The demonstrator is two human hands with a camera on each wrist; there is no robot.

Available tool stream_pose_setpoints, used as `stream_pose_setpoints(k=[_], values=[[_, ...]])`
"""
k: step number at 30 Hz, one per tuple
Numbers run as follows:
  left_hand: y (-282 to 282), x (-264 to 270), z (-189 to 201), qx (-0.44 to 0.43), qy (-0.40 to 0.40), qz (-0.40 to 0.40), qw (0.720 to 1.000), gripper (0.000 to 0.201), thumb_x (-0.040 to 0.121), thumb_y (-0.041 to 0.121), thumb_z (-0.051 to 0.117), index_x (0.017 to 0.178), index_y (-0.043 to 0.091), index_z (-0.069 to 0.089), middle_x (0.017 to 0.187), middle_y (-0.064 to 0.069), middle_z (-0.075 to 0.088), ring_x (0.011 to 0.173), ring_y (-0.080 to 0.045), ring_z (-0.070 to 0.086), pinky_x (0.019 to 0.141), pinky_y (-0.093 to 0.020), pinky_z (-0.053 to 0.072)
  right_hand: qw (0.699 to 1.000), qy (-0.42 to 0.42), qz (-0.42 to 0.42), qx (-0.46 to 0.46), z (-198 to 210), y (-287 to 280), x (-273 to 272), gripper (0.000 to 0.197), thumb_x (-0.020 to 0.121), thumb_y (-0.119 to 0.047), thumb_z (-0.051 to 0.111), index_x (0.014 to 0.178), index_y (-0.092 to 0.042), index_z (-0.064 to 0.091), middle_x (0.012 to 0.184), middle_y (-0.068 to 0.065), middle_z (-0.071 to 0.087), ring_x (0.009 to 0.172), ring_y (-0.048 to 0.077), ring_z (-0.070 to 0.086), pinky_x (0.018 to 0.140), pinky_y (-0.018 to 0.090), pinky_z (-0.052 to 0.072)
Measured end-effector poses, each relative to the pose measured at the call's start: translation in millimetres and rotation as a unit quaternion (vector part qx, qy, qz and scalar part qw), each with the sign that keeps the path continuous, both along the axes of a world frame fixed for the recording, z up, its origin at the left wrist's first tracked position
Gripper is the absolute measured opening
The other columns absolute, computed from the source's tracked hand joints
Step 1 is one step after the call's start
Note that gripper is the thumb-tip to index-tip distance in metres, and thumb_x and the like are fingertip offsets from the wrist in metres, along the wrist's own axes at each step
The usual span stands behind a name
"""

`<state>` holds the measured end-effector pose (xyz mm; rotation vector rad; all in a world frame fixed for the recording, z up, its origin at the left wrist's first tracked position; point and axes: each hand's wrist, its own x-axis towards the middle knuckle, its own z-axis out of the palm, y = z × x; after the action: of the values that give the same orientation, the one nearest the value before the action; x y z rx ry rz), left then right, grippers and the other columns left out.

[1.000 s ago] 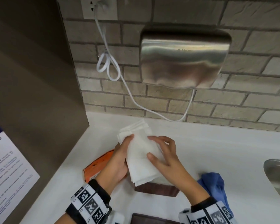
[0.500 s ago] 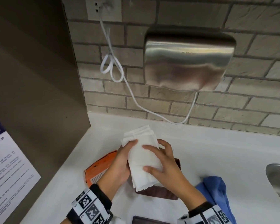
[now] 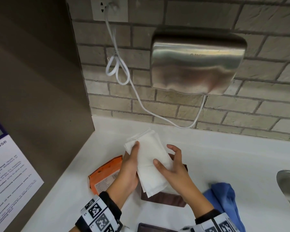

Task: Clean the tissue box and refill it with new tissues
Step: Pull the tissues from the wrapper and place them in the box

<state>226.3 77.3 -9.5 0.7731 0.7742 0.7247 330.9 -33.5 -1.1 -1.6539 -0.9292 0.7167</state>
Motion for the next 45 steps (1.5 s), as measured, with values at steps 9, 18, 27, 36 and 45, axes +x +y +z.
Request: stream_pose_setpoints(k=[9,18,27,36,45], values=[[-5,-5,-13,0.132,0.047,-0.126,0.982,0.092,0.054,0.024,0.093,0.134,0.016,0.047,0.121,-0.010,0.069,0.108,-0.026,0.070,0.089,-0.046,0.058,0.996,-0.078,0.005,-0.039,-9,1,5,0.047,0.090,-0.053,0.052,0.128,-0.031,0.036,0.114,-0.010,0.064,0.098,0.002,0.063,0.080,0.023,0.054],[-12,3,-3,0.109,0.072,0.019,0.991,0.027,0.091,0.023,0.067,0.117,0.018,0.060,0.105,-0.008,0.072,0.089,-0.028,0.071,0.075,-0.043,0.060,0.997,0.030,0.019,-0.061,0,3,-3,0.051,0.081,-0.044,0.071,0.123,-0.032,0.045,0.112,-0.015,0.063,0.097,-0.003,0.062,0.072,0.011,0.051],[9,-11,-3,0.073,-0.021,0.069,0.995,0.052,0.082,0.038,0.074,0.126,0.030,0.049,0.113,-0.009,0.065,0.101,-0.029,0.066,0.088,-0.054,0.057,0.978,0.205,0.033,-0.010,-10,-15,15,0.045,0.081,-0.020,0.075,0.122,-0.026,0.059,0.117,-0.003,0.070,0.108,0.013,0.066,0.097,0.035,0.052],[-12,3,-15,0.154,0.070,0.051,0.984,0.006,0.096,0.034,0.057,0.101,0.031,0.054,0.108,-0.006,0.067,0.099,-0.022,0.067,0.085,-0.041,0.057,0.956,0.241,-0.145,0.089,-38,1,10,0.081,0.065,-0.057,0.080,0.132,-0.028,0.047,0.126,-0.004,0.064,0.114,0.019,0.063,0.101,0.045,0.048],[-3,-3,-16,0.310,0.116,0.051,0.942,0.014,0.093,0.038,0.059,0.099,0.029,0.050,0.103,-0.004,0.064,0.093,-0.019,0.064,0.081,-0.041,0.055,0.975,0.165,-0.128,0.074,-34,-4,7,0.052,0.088,-0.047,0.056,0.135,-0.029,0.042,0.124,-0.008,0.061,0.113,0.011,0.060,0.102,0.036,0.047]])
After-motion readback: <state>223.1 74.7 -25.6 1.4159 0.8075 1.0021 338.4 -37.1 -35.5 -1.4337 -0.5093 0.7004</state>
